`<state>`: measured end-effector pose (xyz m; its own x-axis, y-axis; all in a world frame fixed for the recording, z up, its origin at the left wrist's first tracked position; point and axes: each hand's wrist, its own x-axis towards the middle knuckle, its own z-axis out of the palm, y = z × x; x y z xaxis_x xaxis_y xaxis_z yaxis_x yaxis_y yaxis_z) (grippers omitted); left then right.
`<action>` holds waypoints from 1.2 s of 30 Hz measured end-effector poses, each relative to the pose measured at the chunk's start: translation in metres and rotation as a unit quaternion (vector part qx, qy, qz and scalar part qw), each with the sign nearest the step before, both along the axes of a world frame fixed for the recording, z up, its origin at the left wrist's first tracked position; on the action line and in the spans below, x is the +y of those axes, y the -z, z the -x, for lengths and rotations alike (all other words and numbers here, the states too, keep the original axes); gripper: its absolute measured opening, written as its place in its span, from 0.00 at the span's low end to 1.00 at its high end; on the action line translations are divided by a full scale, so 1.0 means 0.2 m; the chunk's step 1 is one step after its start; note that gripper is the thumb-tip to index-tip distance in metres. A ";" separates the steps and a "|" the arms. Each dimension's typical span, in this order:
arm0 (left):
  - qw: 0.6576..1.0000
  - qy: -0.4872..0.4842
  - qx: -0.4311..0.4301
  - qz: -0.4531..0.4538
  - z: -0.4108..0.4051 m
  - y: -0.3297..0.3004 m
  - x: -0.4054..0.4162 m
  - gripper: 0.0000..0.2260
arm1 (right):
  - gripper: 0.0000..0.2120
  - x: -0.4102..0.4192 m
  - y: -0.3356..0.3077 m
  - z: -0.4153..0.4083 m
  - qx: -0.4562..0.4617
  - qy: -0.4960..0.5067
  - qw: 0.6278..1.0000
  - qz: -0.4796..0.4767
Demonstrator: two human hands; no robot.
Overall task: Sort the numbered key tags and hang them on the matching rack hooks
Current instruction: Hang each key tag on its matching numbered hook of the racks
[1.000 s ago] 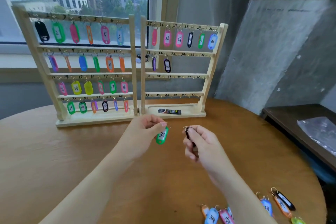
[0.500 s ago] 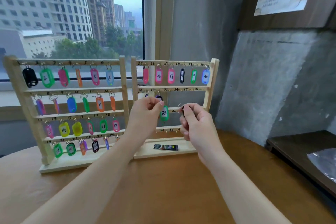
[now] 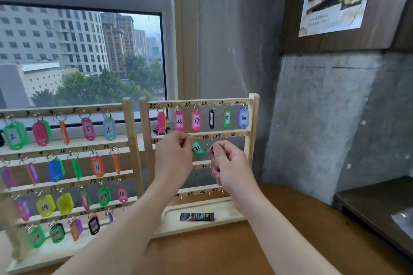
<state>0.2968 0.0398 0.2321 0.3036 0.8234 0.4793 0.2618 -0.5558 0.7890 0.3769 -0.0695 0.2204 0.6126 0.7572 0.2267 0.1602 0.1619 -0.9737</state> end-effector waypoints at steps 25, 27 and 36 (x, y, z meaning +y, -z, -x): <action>0.999 0.029 -0.042 0.012 0.02 0.16 -0.01 0.06 | 0.12 0.28 0.04 -0.09 -0.087 0.042 0.995 0.001; 0.998 0.031 -0.041 0.022 0.03 0.16 -0.01 0.08 | 0.12 0.30 0.05 -0.08 -0.100 0.042 0.994 0.009; 0.997 0.043 0.004 0.069 0.10 0.22 0.00 0.05 | 0.13 0.29 0.11 -0.09 -0.231 0.107 0.966 0.054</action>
